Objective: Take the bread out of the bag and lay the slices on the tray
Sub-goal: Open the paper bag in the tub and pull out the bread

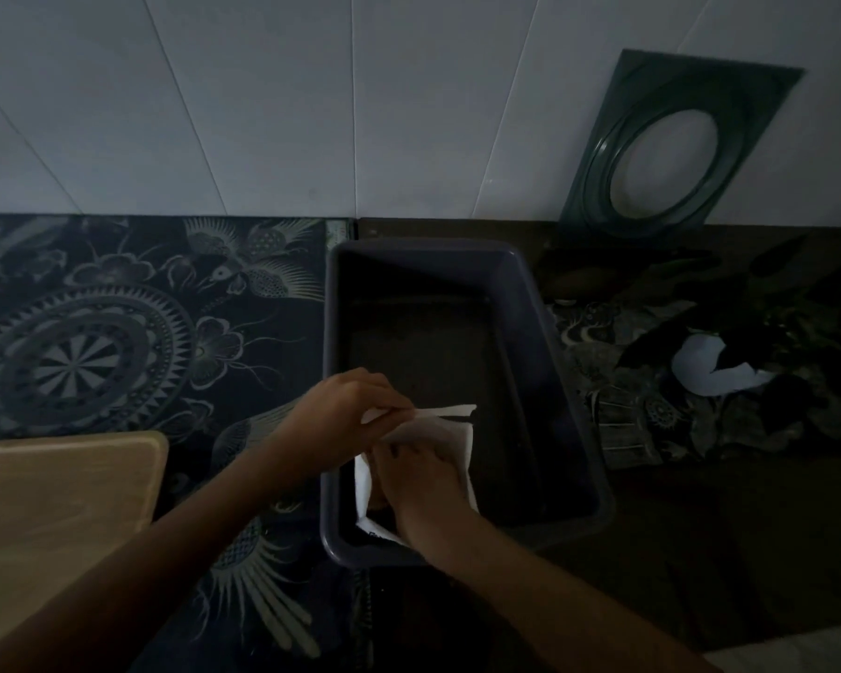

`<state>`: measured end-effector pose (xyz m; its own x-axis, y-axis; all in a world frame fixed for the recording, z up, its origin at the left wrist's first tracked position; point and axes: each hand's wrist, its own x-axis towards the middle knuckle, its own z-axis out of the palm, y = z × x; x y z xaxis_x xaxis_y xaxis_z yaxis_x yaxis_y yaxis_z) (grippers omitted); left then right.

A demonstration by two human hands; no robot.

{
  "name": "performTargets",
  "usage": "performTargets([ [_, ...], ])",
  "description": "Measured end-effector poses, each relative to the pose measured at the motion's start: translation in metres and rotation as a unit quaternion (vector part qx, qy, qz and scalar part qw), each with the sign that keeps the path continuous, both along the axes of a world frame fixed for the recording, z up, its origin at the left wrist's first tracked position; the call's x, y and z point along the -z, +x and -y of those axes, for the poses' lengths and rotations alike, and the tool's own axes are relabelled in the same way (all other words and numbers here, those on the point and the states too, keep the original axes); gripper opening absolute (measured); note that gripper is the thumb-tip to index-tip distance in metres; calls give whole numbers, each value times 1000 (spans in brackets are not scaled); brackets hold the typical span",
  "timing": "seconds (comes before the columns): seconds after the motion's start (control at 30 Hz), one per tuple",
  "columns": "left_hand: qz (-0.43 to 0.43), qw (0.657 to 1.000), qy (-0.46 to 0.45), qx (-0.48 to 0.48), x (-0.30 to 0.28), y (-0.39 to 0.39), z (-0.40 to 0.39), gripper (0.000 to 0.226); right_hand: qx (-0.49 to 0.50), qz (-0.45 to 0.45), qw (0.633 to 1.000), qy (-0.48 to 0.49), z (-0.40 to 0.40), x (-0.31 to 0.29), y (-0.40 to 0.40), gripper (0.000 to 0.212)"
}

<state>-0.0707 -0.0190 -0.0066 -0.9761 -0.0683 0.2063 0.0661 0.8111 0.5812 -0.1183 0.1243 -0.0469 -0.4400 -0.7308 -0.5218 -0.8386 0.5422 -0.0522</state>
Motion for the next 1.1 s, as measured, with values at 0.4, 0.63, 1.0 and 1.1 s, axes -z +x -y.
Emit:
performTargets([
  [0.4, 21, 997, 73, -26, -3, 1, 3, 30, -32, -6, 996, -85, -23, -70, 7, 75],
  [0.63, 38, 992, 113, -34, -2, 7, 5, 48, -12, -28, 985, -171, -34, -83, 6, 71],
  [1.0, 67, 963, 252, -64, -7, 15, 4, 60, 35, 20, 971, -237, -42, -133, -1, 56],
  [1.1, 46, 954, 292, -54, -8, 19, 5, 63, 39, 51, 964, -257, -44, -157, -4, 53],
])
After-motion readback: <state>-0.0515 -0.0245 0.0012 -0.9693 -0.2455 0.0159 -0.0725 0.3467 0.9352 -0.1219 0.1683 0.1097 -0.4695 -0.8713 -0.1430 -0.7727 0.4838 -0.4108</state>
